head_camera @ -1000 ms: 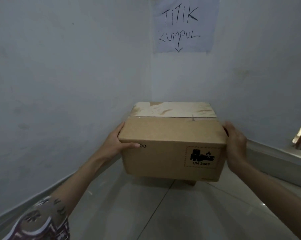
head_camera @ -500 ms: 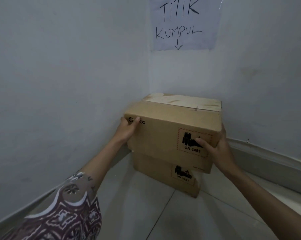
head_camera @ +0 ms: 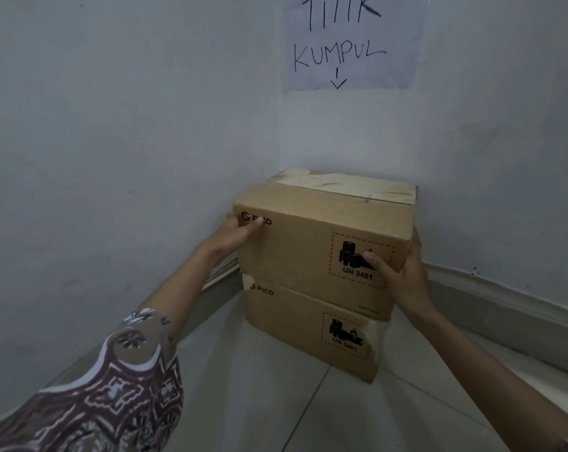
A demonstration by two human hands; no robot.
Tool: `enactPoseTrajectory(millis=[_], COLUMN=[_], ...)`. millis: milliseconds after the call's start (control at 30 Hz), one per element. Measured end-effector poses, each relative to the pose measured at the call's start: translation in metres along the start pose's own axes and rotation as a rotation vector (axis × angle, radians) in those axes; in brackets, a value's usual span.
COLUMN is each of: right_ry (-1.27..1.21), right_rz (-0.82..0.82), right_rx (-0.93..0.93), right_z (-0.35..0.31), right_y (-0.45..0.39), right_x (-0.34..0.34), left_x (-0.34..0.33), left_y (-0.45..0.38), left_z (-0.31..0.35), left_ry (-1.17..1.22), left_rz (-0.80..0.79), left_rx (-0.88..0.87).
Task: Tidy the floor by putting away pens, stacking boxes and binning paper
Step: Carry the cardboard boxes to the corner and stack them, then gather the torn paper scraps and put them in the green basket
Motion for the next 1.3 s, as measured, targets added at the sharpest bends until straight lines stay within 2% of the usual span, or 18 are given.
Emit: enactPoseTrajectory(millis=[133,333,400,533,733,900,1067,1300], right_ry=[0.054,0.328,0.353,0.366,0.334,0.381,0.455,0.532], right_rz=[-0.013,0.175,0.166,-0.117,-0.529,-0.752,-1.051,-1.356], right_rx=[-0.025,0.015,0.029,-0.014,-0.193,-0.118,0.030,0.250], right_z=[-0.006,-0.031,-0.041,-0.062,-0.097,-0.110,-0.124,-0.127], right_y=[0.013,0.067,0.088,0.129,0.188,0.237,0.310,0.395], right_x=[0.004,-0.009,-0.018,-0.036,-0.075,-0.121,-0.178,-0.237], left_x=[-0.006,-0.003,0.007,0.030,0.077,0.130,0.176,0.191], left_y=[0.022,0.068,0.090,0.142,0.238,0.322,0.426,0.518], left_z=[-0.002,-0.034,-0.047,-0.061,-0.068,-0.089,-0.134,-0.202], left_ry=[0.028,-0.044,-0.101,-0.242,-0.438,-0.549,-0.625,-0.644], left_rz=[0.029,0.209,0.233,0.226,0.152,0.140,0.171,0.177], left_rx=[-0.016,0.034,0.048,0.120,0.214,0.316,0.498,0.711])
Point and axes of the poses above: each hand's wrist, its own y-axis away from the middle knuckle, its own x-axis out of the back of the hand, z = x × y, the point moved 1 cm from there along -y, towards the middle knuckle, and after that the axes turned 15 degrees about y, right-handed, at the moved point
